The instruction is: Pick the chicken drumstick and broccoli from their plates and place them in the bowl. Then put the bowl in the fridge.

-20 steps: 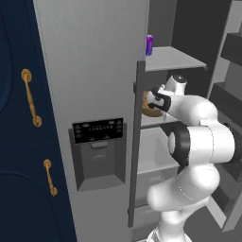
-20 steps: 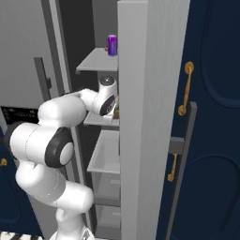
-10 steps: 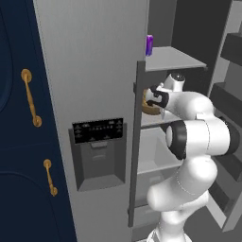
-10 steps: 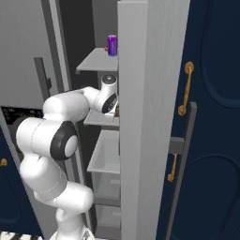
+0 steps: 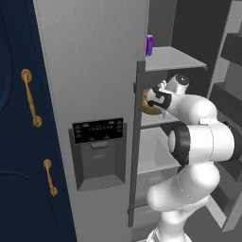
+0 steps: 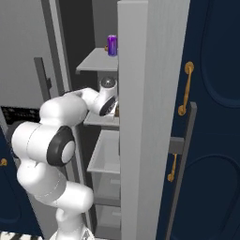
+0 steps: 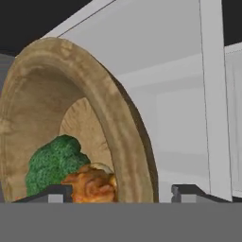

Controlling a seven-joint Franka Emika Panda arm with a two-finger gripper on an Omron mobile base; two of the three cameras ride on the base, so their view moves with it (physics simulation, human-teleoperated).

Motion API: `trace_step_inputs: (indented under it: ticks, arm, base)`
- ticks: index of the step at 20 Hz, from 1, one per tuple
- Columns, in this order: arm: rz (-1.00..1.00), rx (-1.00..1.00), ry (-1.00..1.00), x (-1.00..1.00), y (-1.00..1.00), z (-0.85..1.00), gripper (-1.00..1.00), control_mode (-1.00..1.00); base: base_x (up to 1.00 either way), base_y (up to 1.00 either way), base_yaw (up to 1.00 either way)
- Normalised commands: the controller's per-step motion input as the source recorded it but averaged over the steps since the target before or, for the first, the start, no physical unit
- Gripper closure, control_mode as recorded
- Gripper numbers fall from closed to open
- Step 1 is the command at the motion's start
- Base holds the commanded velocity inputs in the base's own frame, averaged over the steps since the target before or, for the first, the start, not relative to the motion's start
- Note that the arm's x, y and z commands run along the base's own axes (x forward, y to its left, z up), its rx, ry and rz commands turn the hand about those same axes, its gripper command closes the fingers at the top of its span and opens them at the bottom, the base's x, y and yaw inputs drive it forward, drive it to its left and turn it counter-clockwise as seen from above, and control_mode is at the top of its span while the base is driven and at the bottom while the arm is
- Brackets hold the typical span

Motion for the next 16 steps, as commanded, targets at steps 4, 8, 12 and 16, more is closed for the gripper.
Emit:
trace_step_inputs:
  ticks: [4,8,12,16]
  arm:
    - [-0.08,0.00,-0.17,-0.31,0.09,0.37,-1.00,-1.00]
    - [-0.14,0.00,0.01,-0.52,0.00,0.76,-1.00,-1.00]
    - [-0.10,0.00,0.05,-0.63,0.00,0.75,-1.00,-1.00]
    - [0.00,0.00,0.05,-0.66,0.22,0.74,-1.00,-1.00]
  base:
    - [0.00,0.00,0.00]
    - [0.00,0.00,0.00]
    - [0.00,0.00,0.00]
    - [0.00,0.00,0.00]
